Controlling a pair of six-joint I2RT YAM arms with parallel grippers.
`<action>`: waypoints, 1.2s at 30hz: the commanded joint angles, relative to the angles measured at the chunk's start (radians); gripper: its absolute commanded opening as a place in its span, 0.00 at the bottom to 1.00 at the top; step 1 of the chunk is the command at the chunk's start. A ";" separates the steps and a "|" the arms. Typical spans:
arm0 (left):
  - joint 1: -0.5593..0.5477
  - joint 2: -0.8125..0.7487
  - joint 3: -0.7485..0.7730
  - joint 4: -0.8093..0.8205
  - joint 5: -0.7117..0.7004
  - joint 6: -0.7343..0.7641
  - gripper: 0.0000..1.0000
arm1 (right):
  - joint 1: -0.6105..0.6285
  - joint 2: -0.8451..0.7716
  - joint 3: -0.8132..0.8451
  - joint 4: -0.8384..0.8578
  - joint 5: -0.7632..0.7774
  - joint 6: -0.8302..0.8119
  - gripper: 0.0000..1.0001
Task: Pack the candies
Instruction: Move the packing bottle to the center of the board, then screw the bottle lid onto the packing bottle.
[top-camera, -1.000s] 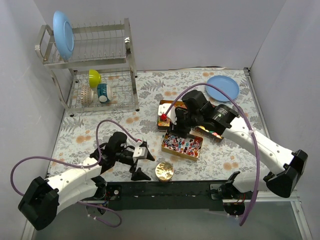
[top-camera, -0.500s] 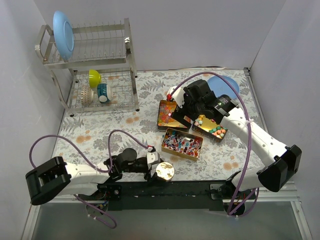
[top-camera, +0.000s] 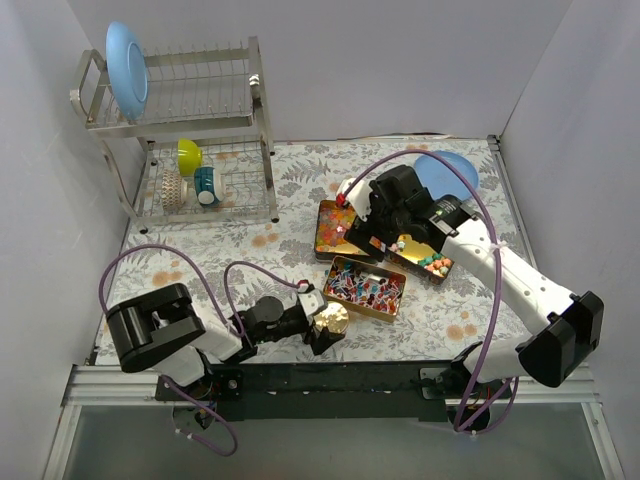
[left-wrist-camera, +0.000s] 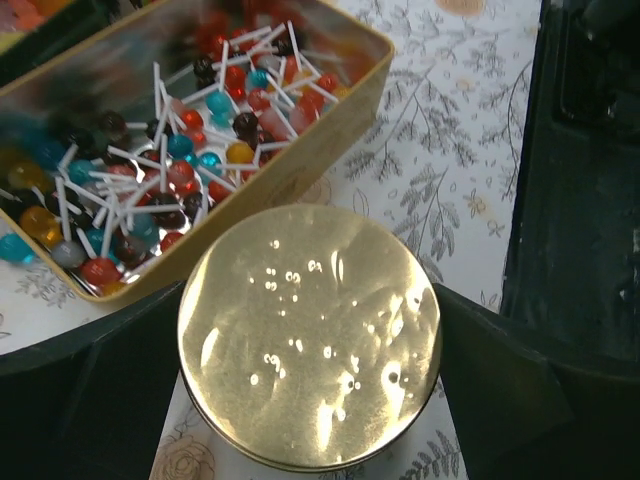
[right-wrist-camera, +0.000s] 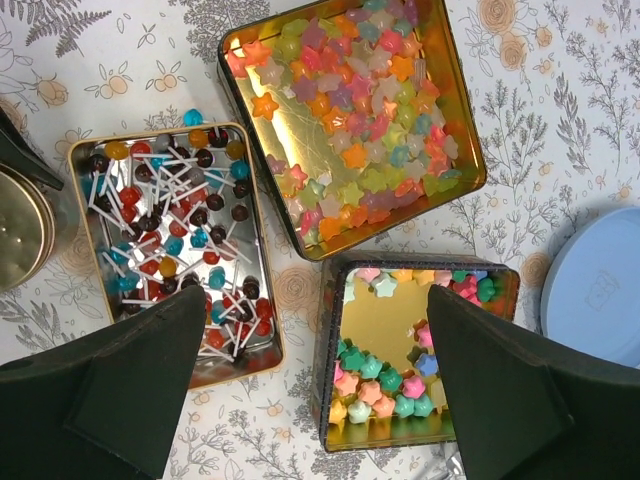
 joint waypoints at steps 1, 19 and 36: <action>-0.010 -0.072 0.011 0.040 -0.072 -0.036 0.98 | -0.014 -0.044 -0.015 0.027 -0.032 0.003 0.98; -0.010 0.205 -0.107 0.405 -0.091 0.153 0.98 | -0.014 0.005 -0.140 0.005 -0.433 -0.213 0.98; -0.010 0.224 -0.101 0.459 -0.006 0.119 0.77 | 0.185 0.080 -0.310 0.083 -0.609 -0.561 0.98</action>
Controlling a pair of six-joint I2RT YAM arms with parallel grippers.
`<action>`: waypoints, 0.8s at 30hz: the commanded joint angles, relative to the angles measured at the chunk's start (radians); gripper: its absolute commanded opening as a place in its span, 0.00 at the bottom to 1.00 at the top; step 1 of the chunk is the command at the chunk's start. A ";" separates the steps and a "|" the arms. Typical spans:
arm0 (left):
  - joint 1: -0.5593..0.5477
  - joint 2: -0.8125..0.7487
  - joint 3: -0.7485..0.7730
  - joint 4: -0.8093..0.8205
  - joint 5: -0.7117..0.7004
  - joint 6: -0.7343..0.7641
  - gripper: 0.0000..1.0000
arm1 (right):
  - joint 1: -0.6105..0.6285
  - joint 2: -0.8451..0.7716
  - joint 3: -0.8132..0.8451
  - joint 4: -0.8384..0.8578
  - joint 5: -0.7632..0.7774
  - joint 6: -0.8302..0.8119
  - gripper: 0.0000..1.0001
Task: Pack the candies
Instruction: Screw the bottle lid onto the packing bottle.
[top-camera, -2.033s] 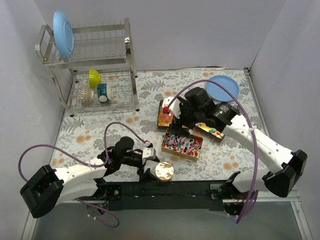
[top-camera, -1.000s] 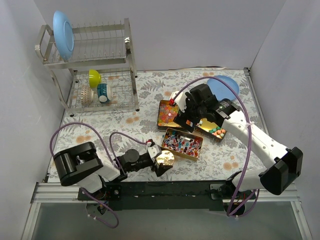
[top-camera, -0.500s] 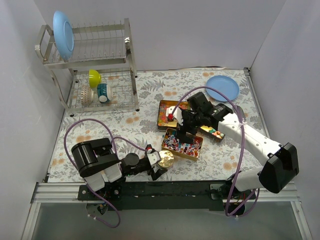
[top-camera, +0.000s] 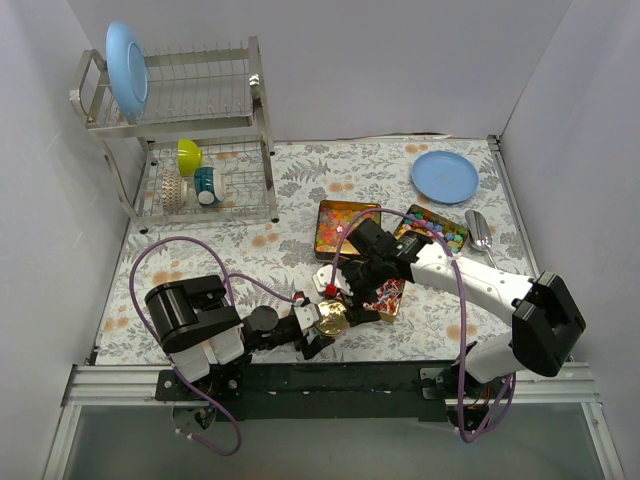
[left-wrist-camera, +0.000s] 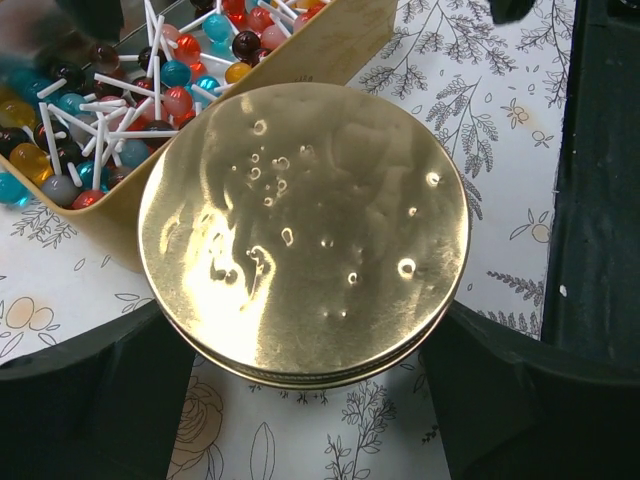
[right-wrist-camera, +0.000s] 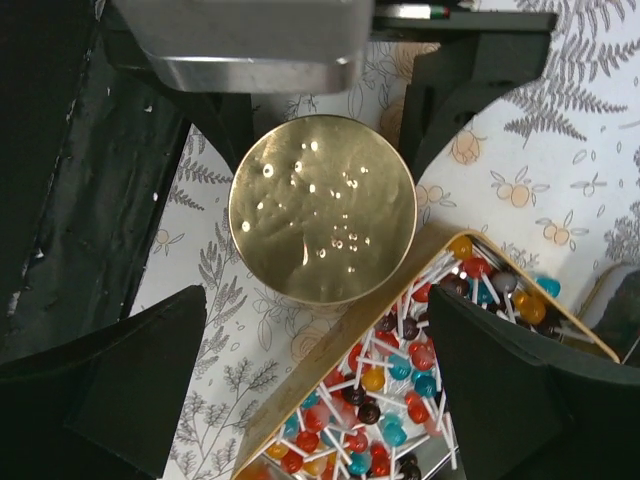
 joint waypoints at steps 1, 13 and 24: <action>-0.004 0.011 -0.009 0.161 0.029 0.015 0.76 | 0.028 0.037 -0.003 0.058 -0.051 -0.096 0.98; -0.004 0.019 -0.003 0.146 0.040 0.006 0.33 | 0.090 0.100 -0.046 0.150 -0.004 -0.125 0.98; -0.004 0.026 0.006 0.127 -0.012 -0.011 0.00 | 0.090 0.093 -0.077 0.150 0.050 -0.076 0.91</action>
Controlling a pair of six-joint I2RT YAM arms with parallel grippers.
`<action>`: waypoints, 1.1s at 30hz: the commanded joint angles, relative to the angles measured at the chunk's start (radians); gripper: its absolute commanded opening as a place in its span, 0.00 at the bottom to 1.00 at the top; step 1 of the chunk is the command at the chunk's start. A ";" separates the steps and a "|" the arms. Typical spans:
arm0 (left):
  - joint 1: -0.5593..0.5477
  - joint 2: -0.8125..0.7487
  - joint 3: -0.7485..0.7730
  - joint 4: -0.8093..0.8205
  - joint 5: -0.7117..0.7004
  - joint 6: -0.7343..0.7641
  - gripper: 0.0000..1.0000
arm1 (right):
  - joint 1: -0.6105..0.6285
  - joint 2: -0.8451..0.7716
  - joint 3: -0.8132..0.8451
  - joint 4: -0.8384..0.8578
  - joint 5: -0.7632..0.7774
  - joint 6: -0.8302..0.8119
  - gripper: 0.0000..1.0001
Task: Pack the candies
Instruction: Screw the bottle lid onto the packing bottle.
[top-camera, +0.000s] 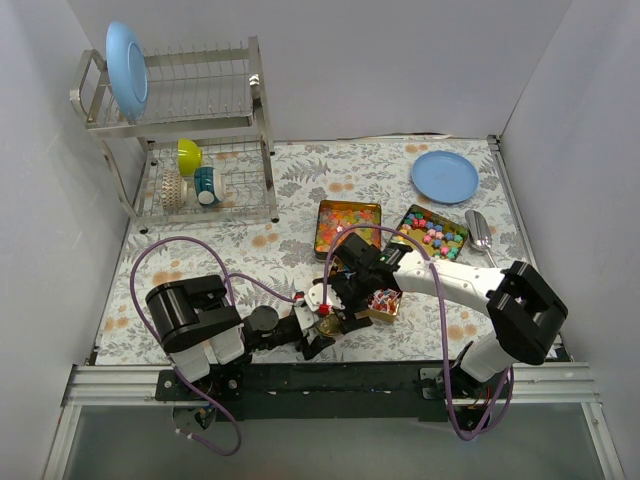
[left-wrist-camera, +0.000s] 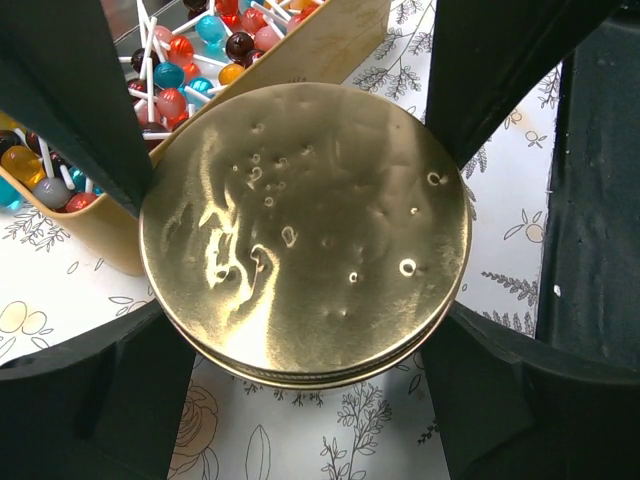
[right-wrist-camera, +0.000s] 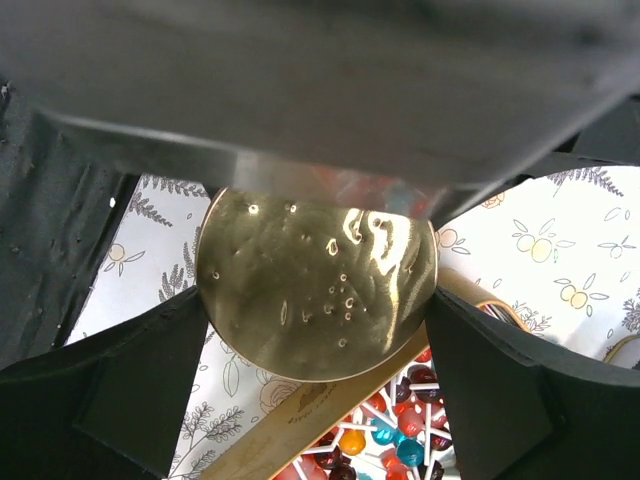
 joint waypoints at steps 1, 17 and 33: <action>-0.004 0.022 0.007 0.120 -0.025 -0.006 0.00 | 0.005 -0.014 -0.013 0.007 0.028 0.052 0.90; 0.005 0.039 0.029 0.075 -0.078 -0.029 0.00 | 0.005 -0.226 -0.132 -0.091 0.108 0.373 0.98; 0.005 0.032 0.033 0.034 0.001 -0.019 0.00 | -0.067 -0.122 0.015 -0.054 -0.038 0.101 0.98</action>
